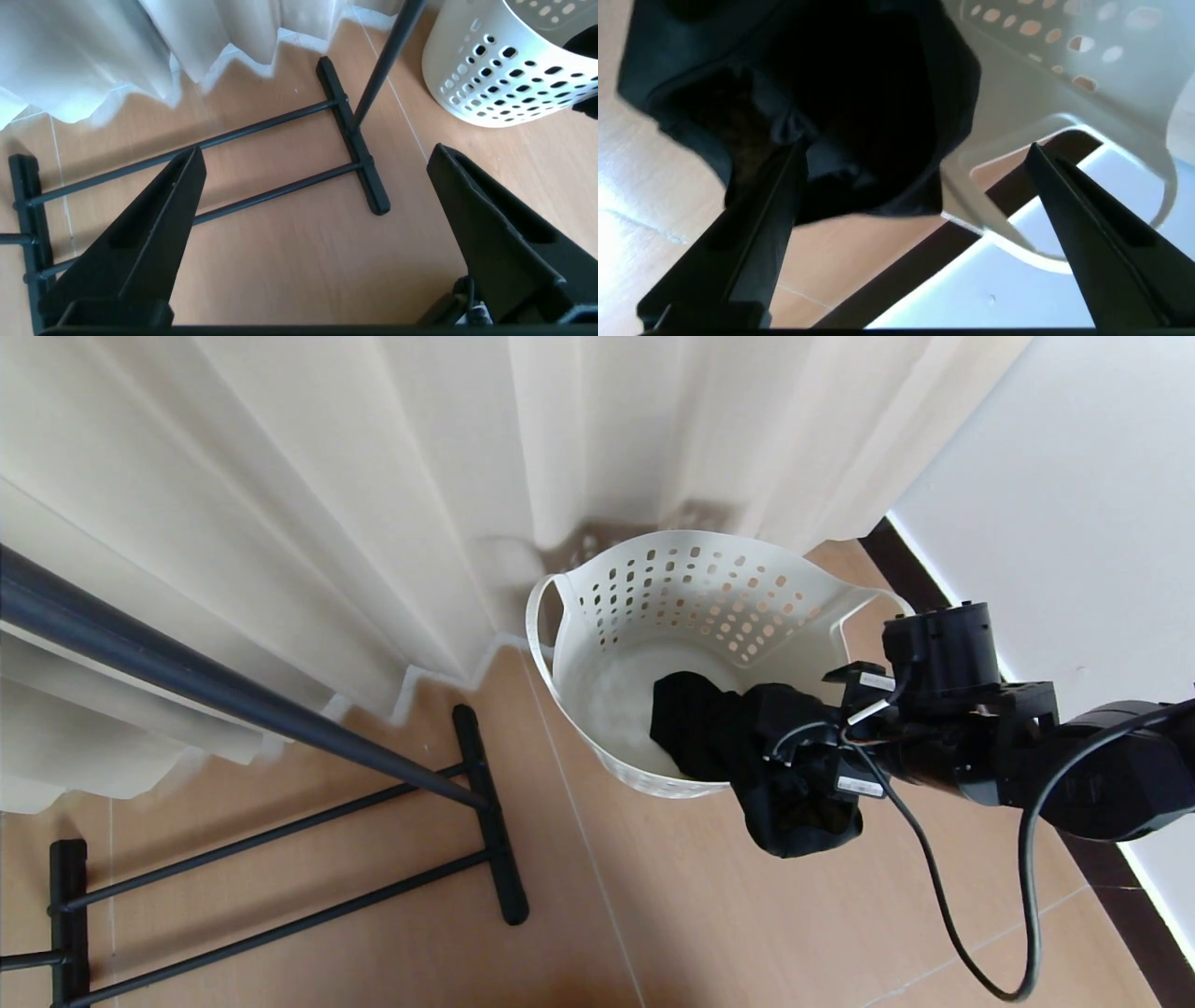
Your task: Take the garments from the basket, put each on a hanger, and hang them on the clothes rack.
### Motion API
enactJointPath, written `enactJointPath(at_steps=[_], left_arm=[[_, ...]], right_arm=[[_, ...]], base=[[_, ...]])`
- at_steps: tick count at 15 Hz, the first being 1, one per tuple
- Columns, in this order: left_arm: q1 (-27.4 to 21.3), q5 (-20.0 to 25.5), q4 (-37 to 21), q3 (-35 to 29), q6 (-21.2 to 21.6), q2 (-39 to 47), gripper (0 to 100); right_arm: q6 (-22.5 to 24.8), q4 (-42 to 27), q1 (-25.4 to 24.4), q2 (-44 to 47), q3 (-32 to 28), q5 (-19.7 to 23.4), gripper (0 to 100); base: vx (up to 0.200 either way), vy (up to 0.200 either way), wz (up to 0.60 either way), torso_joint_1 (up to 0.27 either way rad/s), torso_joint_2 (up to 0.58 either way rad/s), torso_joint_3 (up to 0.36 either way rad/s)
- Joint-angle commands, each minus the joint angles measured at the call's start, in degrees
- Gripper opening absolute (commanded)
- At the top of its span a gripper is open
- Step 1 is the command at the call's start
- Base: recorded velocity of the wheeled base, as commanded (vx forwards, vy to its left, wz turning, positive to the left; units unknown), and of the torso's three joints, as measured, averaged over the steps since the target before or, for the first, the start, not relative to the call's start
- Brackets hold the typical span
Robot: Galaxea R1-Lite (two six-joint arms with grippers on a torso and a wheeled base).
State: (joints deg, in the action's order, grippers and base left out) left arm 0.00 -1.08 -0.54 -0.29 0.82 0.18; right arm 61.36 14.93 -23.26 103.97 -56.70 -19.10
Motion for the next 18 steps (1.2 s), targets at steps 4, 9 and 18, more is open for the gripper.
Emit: enactJointPath(at_steps=[4, 9, 18], left_arm=[[0.0, -0.1, 0.0, -0.1, 0.0, 0.0, 100], [0.0, -0.1, 0.0, -0.1, -1.0, 0.0, 100], [0.0, -0.1, 0.0, -0.1, -1.3, 0.0, 100]], right_arm=[[0.1, 0.5, -0.2, 4.9, -7.7, -0.9, 100], [0.1, 0.7, -0.2, 8.3, -11.6, -1.6, 100], [0.1, 0.7, 0.1, 11.3, -16.5, -1.6, 100]], base=[[0.000, 0.000, 0.00, 0.000, 0.00, 0.000], [0.000, 0.000, 0.00, 0.000, 0.00, 0.000], [0.000, 0.000, 0.00, 0.000, 0.00, 0.000]])
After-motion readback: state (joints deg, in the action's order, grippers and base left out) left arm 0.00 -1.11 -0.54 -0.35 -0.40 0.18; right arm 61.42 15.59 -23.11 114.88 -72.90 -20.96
